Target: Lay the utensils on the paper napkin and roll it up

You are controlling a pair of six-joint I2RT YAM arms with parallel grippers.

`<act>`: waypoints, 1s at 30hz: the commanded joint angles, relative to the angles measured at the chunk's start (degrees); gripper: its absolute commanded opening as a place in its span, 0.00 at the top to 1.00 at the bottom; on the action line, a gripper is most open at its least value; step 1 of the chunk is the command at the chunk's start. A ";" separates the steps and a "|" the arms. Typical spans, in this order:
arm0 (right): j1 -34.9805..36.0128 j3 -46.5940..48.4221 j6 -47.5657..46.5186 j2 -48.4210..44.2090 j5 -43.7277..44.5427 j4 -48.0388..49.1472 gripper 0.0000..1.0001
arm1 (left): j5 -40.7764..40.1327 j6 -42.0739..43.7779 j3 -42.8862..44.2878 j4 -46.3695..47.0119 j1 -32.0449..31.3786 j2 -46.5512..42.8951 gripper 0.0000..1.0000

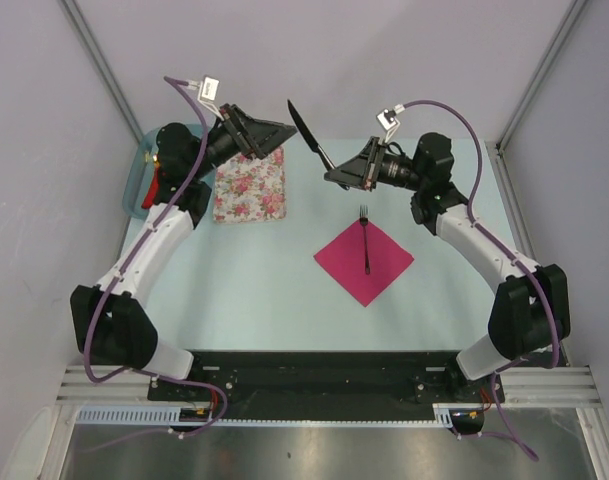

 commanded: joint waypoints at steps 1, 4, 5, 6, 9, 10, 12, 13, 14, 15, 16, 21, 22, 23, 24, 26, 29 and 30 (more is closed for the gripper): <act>0.62 3.81 0.27 -2.79 3.01 3.30 1.00 | -0.96 -10.31 0.37 7.92 -0.33 1.74 0.17; 1.15 5.39 -2.01 -3.06 3.98 1.19 1.00 | -1.31 -12.60 -0.33 9.67 -0.33 2.19 0.21; 1.24 5.75 -2.88 -3.23 4.24 0.83 1.00 | -1.31 -12.87 -0.51 10.03 -0.33 2.62 0.22; 1.24 5.75 -3.24 -3.50 4.59 -0.04 1.00 | -1.48 -13.39 -0.77 10.38 -0.33 2.71 0.25; 1.76 5.66 -4.12 -4.11 4.59 -0.84 1.00 | -1.92 -14.45 -1.48 11.43 -0.85 3.24 0.28; 1.85 5.66 -4.12 -4.29 4.94 -1.10 1.00 | -2.19 -15.06 -1.48 11.78 -1.38 3.42 0.28; 2.29 5.66 -4.30 -4.46 5.03 -1.54 1.00 | -2.36 -15.77 -1.04 12.93 -1.99 4.38 0.31; 2.55 5.66 -4.39 -4.55 5.03 -1.63 1.00 | -2.28 -16.38 -0.43 13.19 -2.61 4.73 0.32; 2.64 5.66 -4.39 -4.73 4.94 -1.72 1.00 | -2.88 -16.65 -0.08 13.54 -2.87 5.08 0.33; 2.73 5.84 -4.30 -4.64 4.77 -1.72 1.00 | -2.98 -16.65 0.28 13.72 -3.14 5.44 0.35; 2.82 5.92 -4.30 -4.73 4.33 -1.63 1.00 | -3.07 -16.74 0.97 13.81 -3.57 5.70 0.36; 3.43 5.75 -5.26 -5.69 3.54 -2.07 1.00 | -3.68 -17.62 1.60 13.81 -4.28 6.41 0.52; 3.61 5.58 -6.05 -5.96 3.89 -2.59 1.00 | -3.77 -17.79 1.51 14.07 -4.28 6.32 0.57; 3.70 5.40 -6.32 -6.57 4.06 -3.64 1.00 | -3.77 -17.79 1.42 14.77 -4.28 6.23 0.66; 3.61 5.31 -6.67 -6.84 4.50 -4.35 1.00 | -3.51 -17.88 1.16 15.04 -4.28 6.14 0.70; 3.61 4.96 -7.64 -7.62 4.68 -5.58 1.00 | -3.24 -17.88 0.81 16.44 -4.37 6.05 0.81; 3.52 5.04 -8.86 -8.16 5.73 -7.77 0.93 | -2.89 -18.06 0.19 18.20 -4.46 6.14 1.00; 3.26 4.96 -9.04 -8.42 5.82 -8.31 0.84 | -2.54 -18.15 0.10 18.47 -4.46 6.32 1.00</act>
